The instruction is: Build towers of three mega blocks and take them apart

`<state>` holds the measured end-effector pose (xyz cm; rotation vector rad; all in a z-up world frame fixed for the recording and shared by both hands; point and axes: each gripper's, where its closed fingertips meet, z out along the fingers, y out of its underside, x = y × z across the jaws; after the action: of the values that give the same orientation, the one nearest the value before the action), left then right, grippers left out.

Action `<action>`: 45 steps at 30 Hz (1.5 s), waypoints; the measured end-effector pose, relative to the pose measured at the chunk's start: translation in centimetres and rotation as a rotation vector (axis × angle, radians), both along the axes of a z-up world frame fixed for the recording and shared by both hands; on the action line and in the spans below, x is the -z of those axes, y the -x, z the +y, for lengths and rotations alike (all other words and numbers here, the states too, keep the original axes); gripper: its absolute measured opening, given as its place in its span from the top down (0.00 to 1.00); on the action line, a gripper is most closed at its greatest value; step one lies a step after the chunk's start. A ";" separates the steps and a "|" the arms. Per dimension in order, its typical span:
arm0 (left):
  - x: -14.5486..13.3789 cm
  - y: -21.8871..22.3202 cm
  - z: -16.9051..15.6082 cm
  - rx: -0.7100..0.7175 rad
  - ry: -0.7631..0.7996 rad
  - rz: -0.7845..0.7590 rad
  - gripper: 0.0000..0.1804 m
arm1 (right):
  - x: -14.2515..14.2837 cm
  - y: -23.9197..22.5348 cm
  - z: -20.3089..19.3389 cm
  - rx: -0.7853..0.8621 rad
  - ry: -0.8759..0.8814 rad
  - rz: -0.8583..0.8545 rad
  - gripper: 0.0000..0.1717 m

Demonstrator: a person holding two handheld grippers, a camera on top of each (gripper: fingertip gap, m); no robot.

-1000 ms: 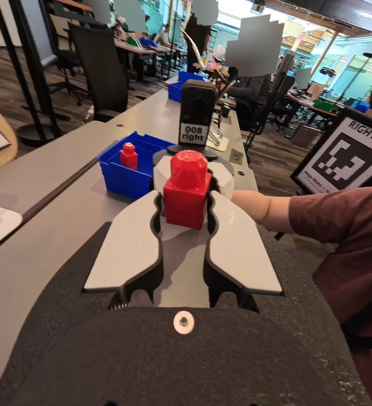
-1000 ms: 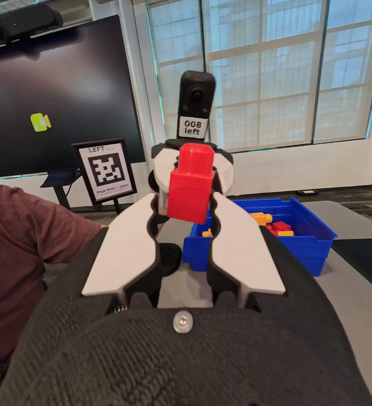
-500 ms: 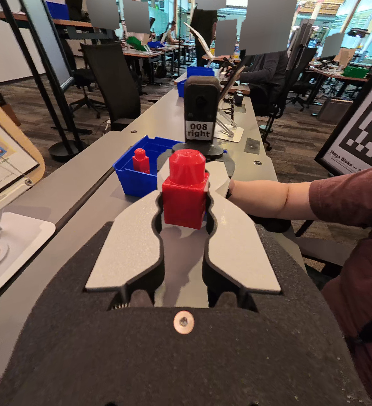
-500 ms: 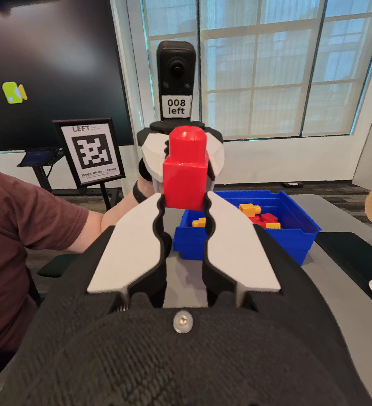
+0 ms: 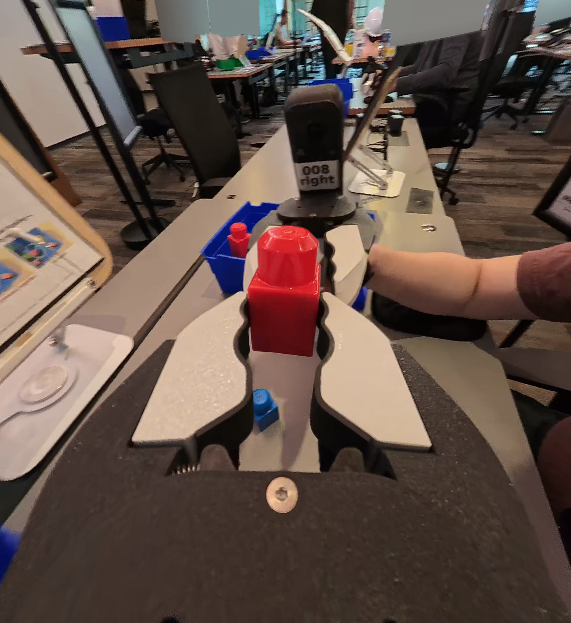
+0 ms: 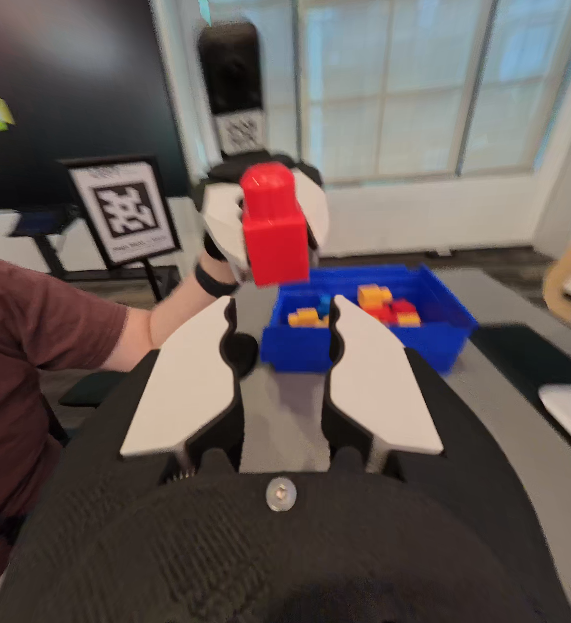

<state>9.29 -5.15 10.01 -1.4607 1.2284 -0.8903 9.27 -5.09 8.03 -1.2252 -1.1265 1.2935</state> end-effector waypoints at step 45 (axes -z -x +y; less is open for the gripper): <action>7.7 -3.3 0.8 0.132 0.235 0.201 0.80 | -0.2 -4.6 0.0 0.135 0.130 -0.249 0.78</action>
<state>12.57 -4.38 2.31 -1.7039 1.4185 -1.0226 13.83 -5.11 8.22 -1.5657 -1.1251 1.1496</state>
